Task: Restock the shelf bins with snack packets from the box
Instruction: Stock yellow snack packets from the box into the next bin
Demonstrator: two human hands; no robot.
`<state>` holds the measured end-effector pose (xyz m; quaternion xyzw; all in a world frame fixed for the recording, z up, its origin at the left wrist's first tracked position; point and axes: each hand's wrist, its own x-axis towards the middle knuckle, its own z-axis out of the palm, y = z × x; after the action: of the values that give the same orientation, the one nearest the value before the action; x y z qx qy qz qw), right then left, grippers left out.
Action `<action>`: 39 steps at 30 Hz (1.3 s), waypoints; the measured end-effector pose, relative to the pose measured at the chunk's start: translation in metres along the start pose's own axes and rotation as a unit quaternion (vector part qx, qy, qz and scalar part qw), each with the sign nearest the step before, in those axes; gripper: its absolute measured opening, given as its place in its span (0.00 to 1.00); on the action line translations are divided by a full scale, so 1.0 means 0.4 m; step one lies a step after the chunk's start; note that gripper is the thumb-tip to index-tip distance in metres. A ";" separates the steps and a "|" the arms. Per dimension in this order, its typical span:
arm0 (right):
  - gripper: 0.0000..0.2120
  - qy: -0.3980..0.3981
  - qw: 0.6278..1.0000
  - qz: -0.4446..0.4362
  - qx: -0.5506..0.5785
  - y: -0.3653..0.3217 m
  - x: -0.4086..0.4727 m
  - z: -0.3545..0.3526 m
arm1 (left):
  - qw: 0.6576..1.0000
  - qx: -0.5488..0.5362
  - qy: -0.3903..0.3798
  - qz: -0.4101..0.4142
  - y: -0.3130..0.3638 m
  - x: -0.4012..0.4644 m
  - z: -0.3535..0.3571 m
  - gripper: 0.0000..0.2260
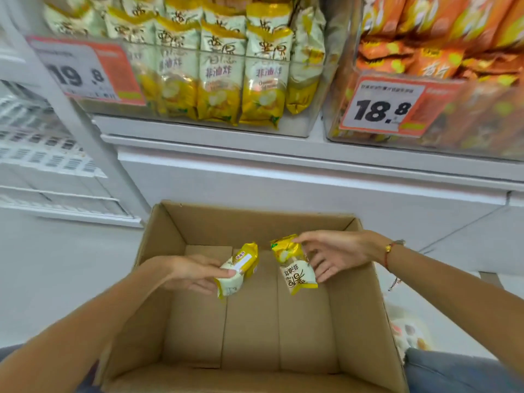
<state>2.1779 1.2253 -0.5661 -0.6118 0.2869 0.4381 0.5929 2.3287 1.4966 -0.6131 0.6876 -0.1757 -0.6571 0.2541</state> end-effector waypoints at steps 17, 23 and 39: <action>0.21 0.132 0.922 -0.360 -0.053 -0.328 -0.405 0.194 | 0.902 -0.053 0.276 0.328 0.334 -0.526 -0.022 0.27; 0.34 0.289 0.864 -0.406 -0.067 -0.484 -0.442 0.208 | 0.734 -0.140 0.501 0.436 0.318 -0.540 -0.061 0.29; 0.26 0.415 0.764 -0.493 0.040 -0.955 -0.277 0.204 | 0.524 -0.045 0.765 0.372 0.265 -0.550 -0.213 0.31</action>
<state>2.4443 1.3370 -0.2808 -0.7665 0.1806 -0.2233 0.5745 2.4069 1.5475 -0.3719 0.7862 -0.1239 0.2678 0.5429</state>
